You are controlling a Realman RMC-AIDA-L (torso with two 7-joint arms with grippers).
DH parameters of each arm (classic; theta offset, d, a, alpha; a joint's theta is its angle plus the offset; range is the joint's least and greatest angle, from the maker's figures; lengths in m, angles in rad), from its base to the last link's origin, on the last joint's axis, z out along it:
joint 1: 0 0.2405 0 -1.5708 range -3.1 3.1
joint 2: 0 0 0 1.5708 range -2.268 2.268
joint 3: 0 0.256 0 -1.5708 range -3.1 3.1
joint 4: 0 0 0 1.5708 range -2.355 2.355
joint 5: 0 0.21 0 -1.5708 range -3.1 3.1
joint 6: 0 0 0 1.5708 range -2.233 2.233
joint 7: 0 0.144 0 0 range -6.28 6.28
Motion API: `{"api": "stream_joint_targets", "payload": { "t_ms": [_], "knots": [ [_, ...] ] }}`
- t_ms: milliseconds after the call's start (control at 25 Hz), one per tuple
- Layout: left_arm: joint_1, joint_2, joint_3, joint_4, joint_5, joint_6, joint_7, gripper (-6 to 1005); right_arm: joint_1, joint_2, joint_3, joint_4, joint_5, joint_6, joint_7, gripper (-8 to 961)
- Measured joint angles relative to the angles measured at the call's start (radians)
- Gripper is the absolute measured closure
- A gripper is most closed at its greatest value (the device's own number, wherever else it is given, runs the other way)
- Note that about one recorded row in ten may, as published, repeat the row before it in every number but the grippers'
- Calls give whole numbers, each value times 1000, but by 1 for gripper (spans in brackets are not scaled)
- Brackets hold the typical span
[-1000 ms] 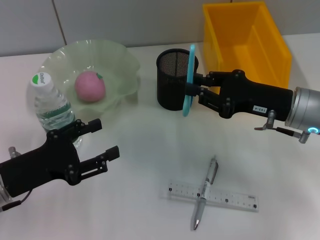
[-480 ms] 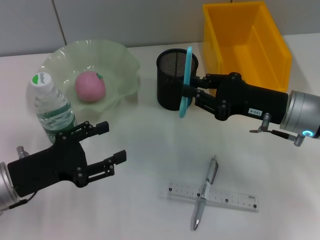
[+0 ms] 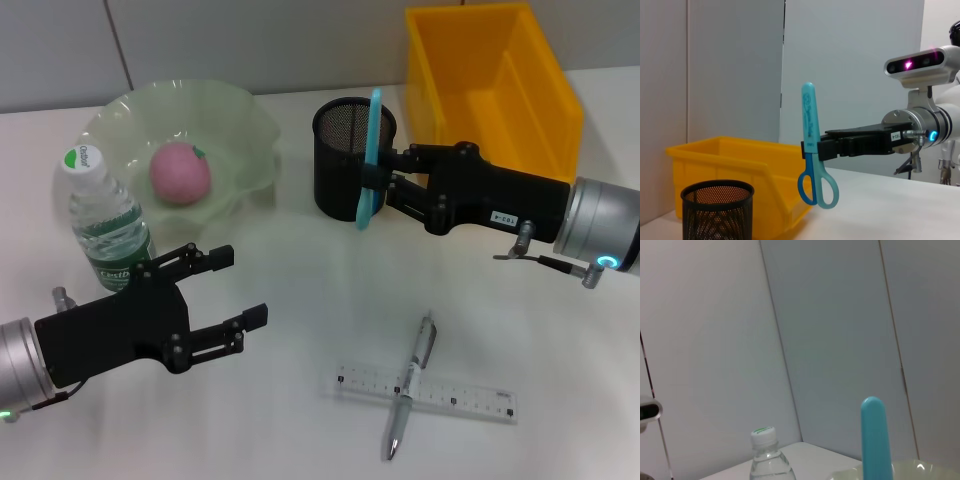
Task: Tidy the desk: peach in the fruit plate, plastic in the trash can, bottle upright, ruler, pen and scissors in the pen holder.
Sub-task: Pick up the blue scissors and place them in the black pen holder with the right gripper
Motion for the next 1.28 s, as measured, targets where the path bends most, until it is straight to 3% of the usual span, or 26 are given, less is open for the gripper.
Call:
{"api": "stream_joint_targets", "payload": {
  "t_ms": [1280],
  "knots": [
    [-4, -1, 0, -1, -7, -10, -12, 217, 16, 0, -4, 2, -2, 29, 0, 718]
  ]
}}
